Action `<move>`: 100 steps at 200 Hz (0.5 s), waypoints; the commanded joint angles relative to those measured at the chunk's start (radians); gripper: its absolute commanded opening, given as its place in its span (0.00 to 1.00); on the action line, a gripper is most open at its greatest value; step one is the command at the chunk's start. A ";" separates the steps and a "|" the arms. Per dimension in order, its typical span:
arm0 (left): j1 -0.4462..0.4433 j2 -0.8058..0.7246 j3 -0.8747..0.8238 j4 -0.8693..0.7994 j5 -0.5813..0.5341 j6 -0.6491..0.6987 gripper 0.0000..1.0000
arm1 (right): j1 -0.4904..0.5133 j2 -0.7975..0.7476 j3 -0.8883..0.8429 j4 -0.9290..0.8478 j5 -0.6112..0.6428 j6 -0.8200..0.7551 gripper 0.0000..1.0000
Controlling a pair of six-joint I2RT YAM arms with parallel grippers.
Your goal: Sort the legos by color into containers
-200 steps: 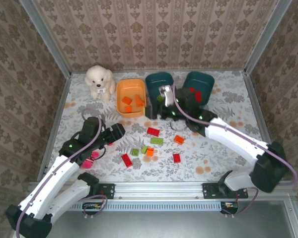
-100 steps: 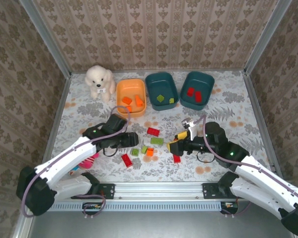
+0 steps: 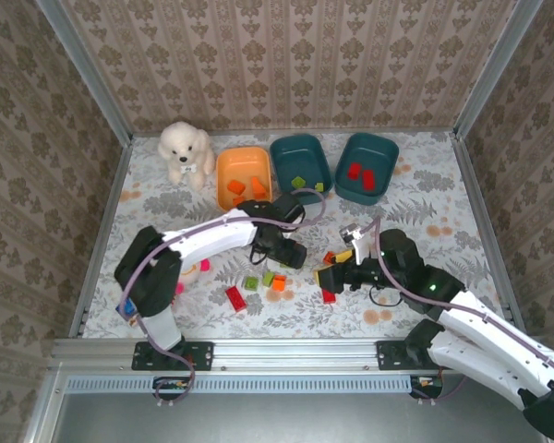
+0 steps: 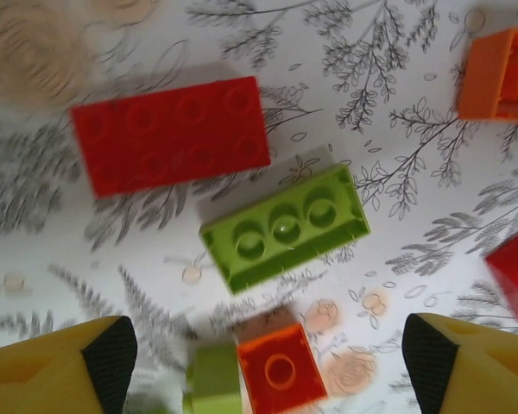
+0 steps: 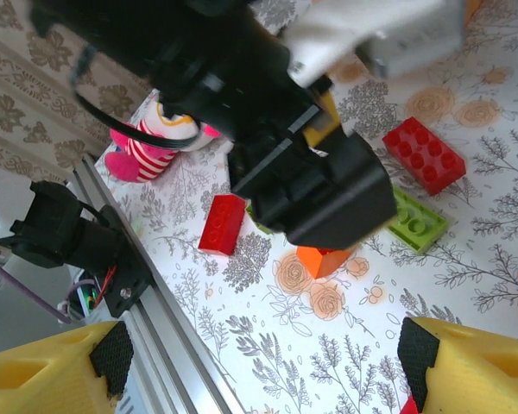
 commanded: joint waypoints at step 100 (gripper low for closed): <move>-0.013 0.229 0.178 -0.131 0.084 0.443 0.86 | 0.005 -0.127 -0.021 -0.089 0.061 0.111 0.84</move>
